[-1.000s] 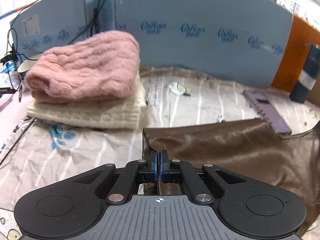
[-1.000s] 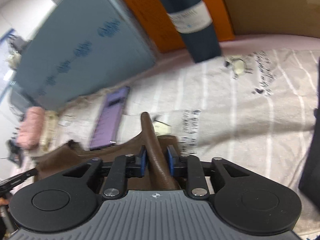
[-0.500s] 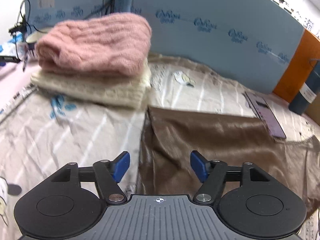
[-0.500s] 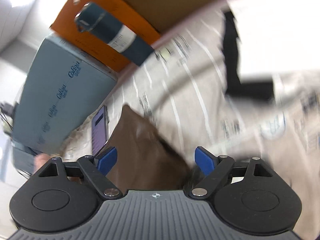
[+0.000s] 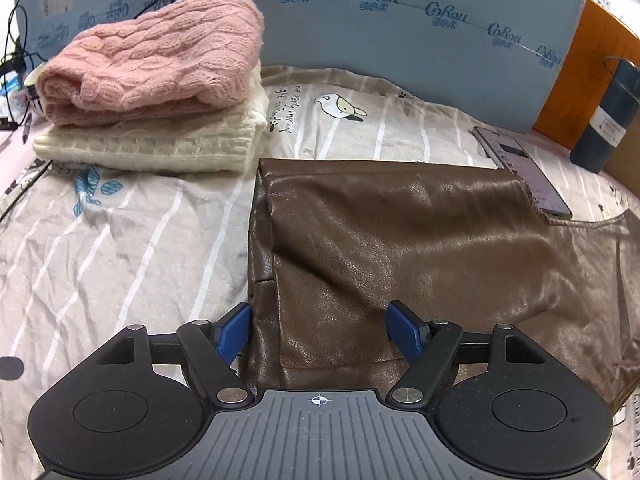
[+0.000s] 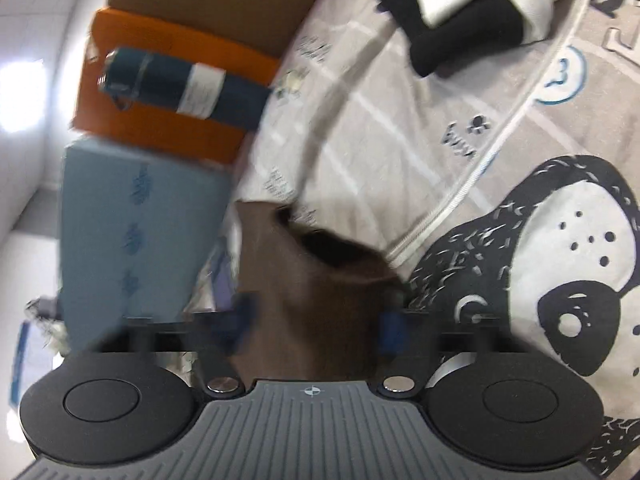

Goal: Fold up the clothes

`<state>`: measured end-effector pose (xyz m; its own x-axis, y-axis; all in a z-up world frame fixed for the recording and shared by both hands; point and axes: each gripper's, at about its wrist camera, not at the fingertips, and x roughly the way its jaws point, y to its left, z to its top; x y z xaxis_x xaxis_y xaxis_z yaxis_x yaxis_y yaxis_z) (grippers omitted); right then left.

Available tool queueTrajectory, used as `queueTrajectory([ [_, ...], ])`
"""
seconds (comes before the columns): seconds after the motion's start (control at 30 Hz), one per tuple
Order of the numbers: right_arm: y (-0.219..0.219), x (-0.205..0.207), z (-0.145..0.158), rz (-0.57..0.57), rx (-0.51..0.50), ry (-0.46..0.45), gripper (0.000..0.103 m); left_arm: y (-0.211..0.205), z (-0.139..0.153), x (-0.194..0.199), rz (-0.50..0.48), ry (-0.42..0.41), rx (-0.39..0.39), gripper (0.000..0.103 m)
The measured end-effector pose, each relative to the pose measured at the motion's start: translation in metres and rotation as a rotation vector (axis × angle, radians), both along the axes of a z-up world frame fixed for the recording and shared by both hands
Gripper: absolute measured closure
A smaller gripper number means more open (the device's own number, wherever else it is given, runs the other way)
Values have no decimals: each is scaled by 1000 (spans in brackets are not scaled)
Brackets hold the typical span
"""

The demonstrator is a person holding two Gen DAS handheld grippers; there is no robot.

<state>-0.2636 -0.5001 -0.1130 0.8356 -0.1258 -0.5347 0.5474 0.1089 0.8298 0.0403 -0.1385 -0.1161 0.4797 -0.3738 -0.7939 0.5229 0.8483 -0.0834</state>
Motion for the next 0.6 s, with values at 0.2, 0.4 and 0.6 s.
queueTrajectory([
  [0.2,11,-1,31,40,-35,-141,91,0,1,-4,-23,-33,7,28],
  [0.4,43,39,69,249,-20,-351,91,1,-1,-4,-23,-38,-10,28],
  [0.6,91,110,67,524,79,-420,91,10,0,-2,-4,-12,-76,28],
])
